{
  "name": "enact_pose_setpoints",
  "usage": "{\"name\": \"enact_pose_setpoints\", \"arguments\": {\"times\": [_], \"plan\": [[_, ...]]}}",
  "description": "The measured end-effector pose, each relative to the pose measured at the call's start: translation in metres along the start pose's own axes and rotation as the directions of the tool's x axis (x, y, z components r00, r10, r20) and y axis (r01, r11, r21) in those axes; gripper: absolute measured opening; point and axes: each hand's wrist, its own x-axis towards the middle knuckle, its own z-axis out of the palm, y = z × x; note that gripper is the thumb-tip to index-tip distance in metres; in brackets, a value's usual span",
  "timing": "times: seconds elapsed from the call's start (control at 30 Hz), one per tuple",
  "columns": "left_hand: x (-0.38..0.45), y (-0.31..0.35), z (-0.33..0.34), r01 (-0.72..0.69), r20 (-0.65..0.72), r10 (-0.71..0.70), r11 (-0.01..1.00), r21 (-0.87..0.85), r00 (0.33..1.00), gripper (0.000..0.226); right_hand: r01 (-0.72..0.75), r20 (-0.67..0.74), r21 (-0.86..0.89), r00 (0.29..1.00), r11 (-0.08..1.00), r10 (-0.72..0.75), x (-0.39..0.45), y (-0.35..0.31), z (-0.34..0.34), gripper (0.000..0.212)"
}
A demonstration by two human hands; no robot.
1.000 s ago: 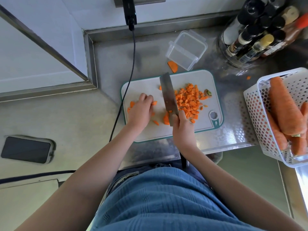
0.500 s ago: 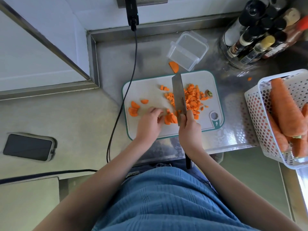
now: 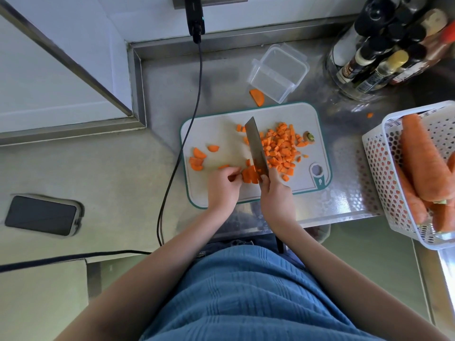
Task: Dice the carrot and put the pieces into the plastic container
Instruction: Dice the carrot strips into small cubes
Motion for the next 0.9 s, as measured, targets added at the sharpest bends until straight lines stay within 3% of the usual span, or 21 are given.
{"name": "enact_pose_setpoints", "arguments": {"times": [0.2, 0.37, 0.73, 0.9], "plan": [[-0.004, 0.001, 0.0, -0.007, 0.028, 0.009, 0.996, -0.094, 1.0, 0.016, 0.006, 0.011, 0.048, 1.0, 0.999, -0.006, -0.002, -0.004, 0.003, 0.014], [-0.006, -0.006, 0.001, -0.085, 0.025, 0.086, 0.996, -0.038, 0.996, 0.012, 0.0, -0.056, 0.038, 0.998, 0.999, 0.003, 0.003, 0.001, -0.002, 0.017], [-0.004, -0.011, 0.004, -0.06, 0.046, 0.064, 0.994, -0.086, 0.997, 0.013, -0.005, 0.011, 0.045, 1.0, 0.999, 0.005, -0.003, -0.003, 0.005, 0.018], [-0.001, -0.013, 0.006, -0.116, 0.037, 0.118, 0.991, -0.062, 0.992, 0.013, -0.009, 0.026, 0.058, 1.0, 0.998, 0.008, -0.002, -0.002, 0.005, 0.02]]}}
